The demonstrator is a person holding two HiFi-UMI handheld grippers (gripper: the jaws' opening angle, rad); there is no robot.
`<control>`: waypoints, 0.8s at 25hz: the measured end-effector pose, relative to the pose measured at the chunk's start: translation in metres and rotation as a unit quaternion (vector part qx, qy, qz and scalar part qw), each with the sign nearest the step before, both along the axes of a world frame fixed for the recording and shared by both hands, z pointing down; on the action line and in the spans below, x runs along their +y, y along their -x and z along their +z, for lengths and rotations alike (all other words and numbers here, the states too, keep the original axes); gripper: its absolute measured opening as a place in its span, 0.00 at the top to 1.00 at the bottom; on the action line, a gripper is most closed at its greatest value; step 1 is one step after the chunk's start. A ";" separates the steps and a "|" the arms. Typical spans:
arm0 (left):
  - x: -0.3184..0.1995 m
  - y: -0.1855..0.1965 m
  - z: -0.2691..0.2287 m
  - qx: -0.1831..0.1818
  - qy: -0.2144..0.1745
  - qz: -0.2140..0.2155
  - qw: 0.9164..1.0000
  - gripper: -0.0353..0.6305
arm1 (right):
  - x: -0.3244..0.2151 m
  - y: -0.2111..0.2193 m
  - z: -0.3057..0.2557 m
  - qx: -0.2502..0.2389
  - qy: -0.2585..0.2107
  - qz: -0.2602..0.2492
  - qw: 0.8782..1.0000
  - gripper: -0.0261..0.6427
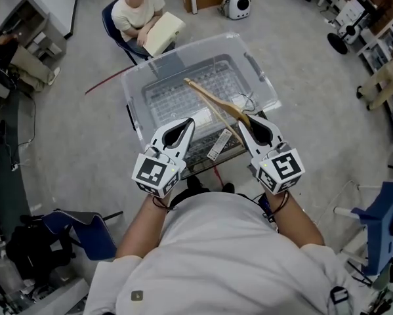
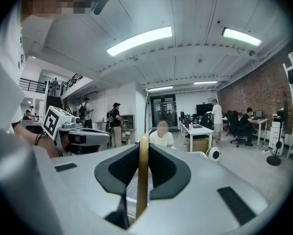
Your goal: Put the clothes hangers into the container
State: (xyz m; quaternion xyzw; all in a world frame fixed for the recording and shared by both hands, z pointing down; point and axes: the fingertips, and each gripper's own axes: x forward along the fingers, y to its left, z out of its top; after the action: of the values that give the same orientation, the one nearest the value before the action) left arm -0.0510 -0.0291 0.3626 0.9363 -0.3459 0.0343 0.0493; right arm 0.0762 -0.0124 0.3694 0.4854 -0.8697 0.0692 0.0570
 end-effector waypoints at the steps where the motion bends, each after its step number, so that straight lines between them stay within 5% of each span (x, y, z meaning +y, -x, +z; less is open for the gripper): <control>1: -0.004 0.006 0.000 0.001 0.000 0.002 1.000 0.92 | -0.004 0.006 -0.001 0.001 0.000 0.002 1.000 0.86; 11: -0.023 0.051 0.007 0.007 0.007 0.018 1.000 0.92 | -0.025 0.059 0.005 0.010 0.004 0.002 1.000 0.86; 20: -0.041 0.043 0.016 0.004 0.025 0.010 1.000 0.92 | -0.048 0.057 0.013 0.015 0.021 -0.019 0.999 0.86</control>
State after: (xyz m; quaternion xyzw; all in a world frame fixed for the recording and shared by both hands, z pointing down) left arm -0.0943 -0.0698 0.3791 0.9383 -0.3357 0.0392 0.0734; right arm 0.0191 -0.0604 0.3828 0.4687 -0.8760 0.0790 0.0818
